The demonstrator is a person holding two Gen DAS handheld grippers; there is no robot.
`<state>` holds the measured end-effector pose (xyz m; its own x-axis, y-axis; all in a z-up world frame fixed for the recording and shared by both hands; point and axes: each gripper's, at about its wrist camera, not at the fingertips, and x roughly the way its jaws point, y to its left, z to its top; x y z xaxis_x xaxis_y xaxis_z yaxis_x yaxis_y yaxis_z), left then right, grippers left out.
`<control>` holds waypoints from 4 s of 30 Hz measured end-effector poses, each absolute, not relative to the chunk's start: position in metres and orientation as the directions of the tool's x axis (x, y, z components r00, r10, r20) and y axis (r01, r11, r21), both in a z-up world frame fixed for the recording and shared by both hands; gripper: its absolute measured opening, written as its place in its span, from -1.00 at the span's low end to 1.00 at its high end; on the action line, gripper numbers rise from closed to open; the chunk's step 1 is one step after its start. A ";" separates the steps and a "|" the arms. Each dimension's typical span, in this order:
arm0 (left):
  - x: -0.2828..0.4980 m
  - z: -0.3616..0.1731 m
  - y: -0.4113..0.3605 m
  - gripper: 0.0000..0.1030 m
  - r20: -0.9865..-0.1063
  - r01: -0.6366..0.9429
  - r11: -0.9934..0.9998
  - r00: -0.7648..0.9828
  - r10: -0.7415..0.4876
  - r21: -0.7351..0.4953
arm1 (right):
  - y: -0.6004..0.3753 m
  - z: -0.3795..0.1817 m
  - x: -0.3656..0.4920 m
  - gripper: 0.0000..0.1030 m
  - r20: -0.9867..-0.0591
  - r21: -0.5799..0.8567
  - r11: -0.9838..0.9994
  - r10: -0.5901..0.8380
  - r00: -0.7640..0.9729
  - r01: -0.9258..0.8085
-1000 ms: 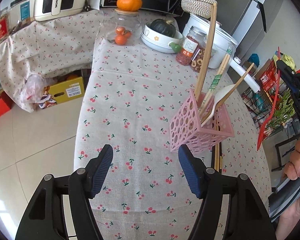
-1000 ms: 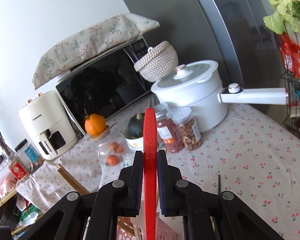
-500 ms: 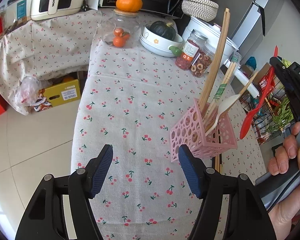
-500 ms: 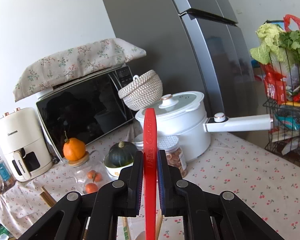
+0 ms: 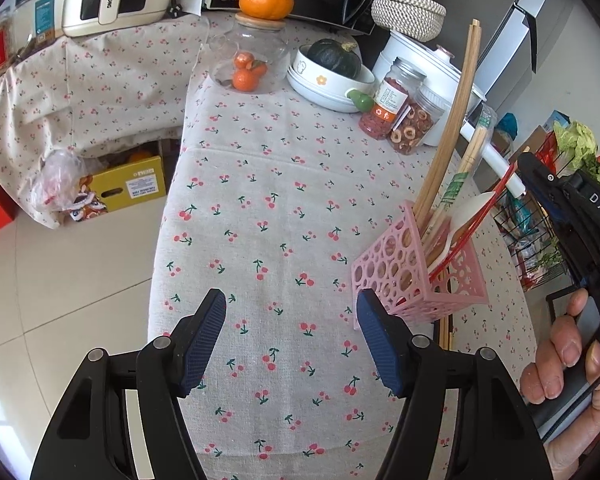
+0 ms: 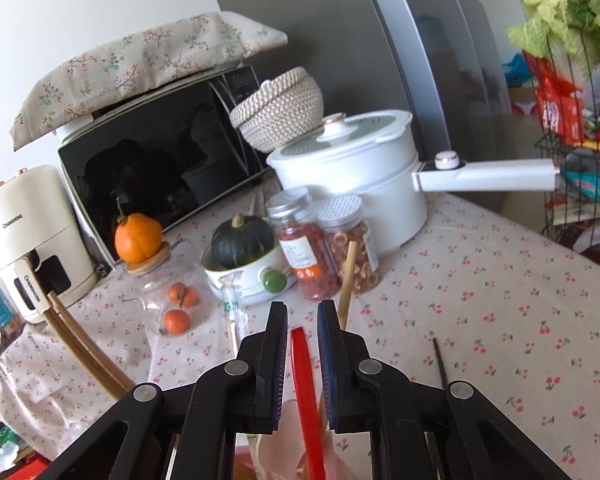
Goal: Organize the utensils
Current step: 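Lower the red spoon into the pink basket and open the right tool, then move the right tool to the black chopstick and grasp it, then grasp a wooden chopstick with the left tool while the right lifts the black chopstick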
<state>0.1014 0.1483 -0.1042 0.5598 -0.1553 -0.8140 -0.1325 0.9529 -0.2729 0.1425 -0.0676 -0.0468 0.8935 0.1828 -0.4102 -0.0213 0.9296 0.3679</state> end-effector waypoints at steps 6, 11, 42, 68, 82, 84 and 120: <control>0.096 -0.102 0.135 0.42 -0.818 -0.105 0.957 0.549 -0.172 -0.271 | -0.087 -0.033 0.130 -0.25 -0.441 0.380 0.919 0.277 0.854 -0.102; 0.089 -0.101 0.123 0.55 -0.826 -0.099 0.960 0.537 -0.171 -0.263 | -0.117 -0.021 0.121 0.14 -0.468 0.374 0.921 0.289 0.835 -0.109; 0.101 -0.142 0.098 0.65 -0.858 -0.035 0.984 0.495 -0.136 -0.176 | -0.159 -0.175 0.184 0.60 -0.766 0.097 0.983 0.172 0.619 -0.153; 0.073 -0.127 0.055 0.57 -0.847 0.128 0.978 0.490 -0.206 -0.164 | -0.163 -0.175 0.213 -0.75 -0.861 0.026 0.982 0.117 0.495 -0.188; 0.077 -0.133 -0.054 -0.75 -0.888 0.280 0.946 0.377 -0.264 -0.162 | -0.244 -0.150 0.175 -0.91 -0.910 0.218 0.974 0.227 0.347 -0.064; 0.089 -0.137 -0.069 -0.76 -0.899 0.262 0.955 0.370 -0.234 -0.140 | -0.255 -0.143 0.171 -0.91 -0.903 0.223 0.973 0.231 0.361 -0.064; 0.192 -0.173 -0.106 -0.74 -0.952 0.058 0.998 0.307 0.004 0.023 | -0.288 -0.145 0.188 -0.91 -0.876 0.361 0.933 0.343 0.340 -0.013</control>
<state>0.1922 -0.1062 -0.1735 0.3073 0.0041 -0.9516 0.0575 0.9981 0.0229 0.1882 -0.2883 -0.1450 0.3399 0.3434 -0.8755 -0.0132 0.9326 0.3607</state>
